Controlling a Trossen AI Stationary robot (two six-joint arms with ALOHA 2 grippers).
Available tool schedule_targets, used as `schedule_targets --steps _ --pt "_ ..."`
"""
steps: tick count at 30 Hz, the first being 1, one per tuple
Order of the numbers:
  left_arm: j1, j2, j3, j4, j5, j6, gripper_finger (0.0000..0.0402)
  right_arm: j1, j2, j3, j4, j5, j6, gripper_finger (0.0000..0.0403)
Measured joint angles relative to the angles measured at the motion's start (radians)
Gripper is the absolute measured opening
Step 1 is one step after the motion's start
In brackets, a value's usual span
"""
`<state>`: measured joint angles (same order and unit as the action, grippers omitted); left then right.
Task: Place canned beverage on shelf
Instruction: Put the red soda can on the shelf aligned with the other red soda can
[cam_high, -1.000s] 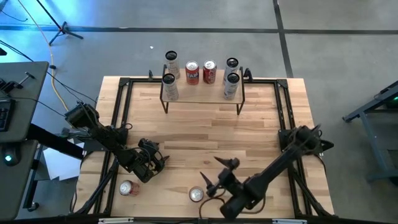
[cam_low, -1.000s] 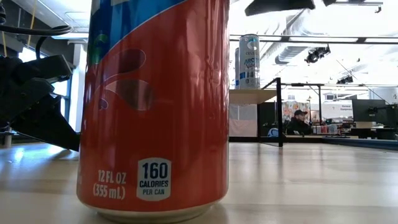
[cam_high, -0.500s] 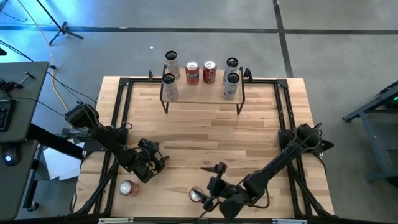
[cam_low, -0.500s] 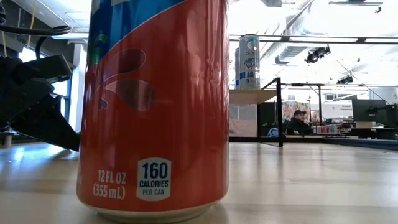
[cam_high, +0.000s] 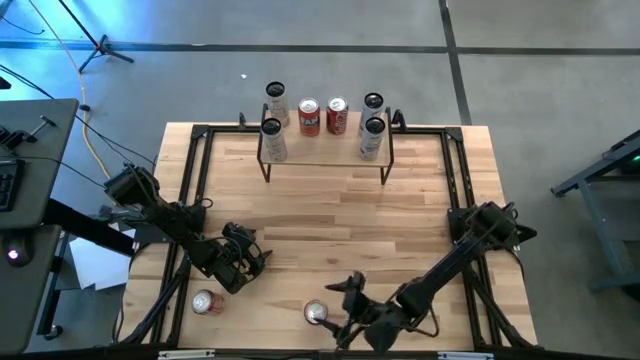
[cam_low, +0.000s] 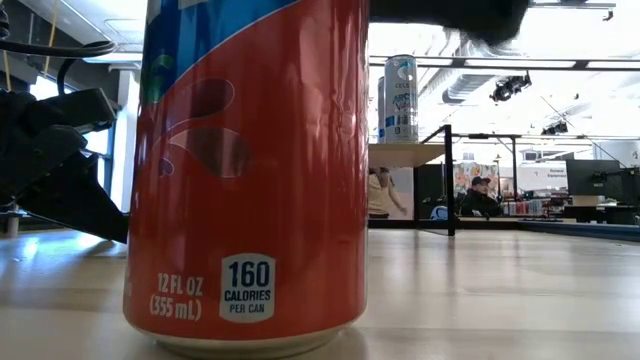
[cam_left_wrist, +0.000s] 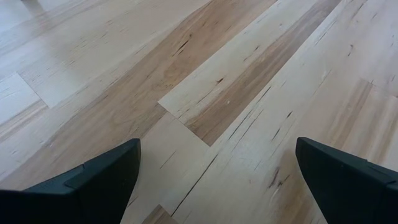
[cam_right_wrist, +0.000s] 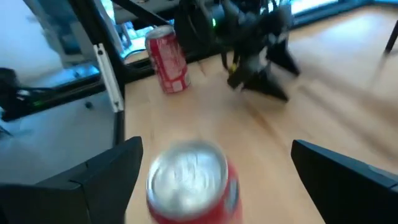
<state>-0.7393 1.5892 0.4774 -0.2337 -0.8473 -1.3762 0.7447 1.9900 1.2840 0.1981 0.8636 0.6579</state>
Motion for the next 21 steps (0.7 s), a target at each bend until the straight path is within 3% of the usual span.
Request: schedule_targets --steps 4,9,12,21 --pt "0.0 0.0 0.0 0.0 0.0 0.0 0.04 0.014 0.002 -0.149 0.282 0.023 -0.033 0.0399" --pt "0.0 0.0 0.0 0.0 0.0 0.0 0.04 0.028 0.001 -0.27 0.505 0.016 -0.252 0.0399" --pt "0.0 0.0 0.0 0.0 0.0 0.0 0.04 0.035 0.0 -0.33 0.554 -0.064 -0.383 0.0399" --pt "0.0 0.0 0.0 0.0 0.0 0.0 0.04 0.003 0.001 -0.373 0.639 -0.311 -0.465 0.0399"
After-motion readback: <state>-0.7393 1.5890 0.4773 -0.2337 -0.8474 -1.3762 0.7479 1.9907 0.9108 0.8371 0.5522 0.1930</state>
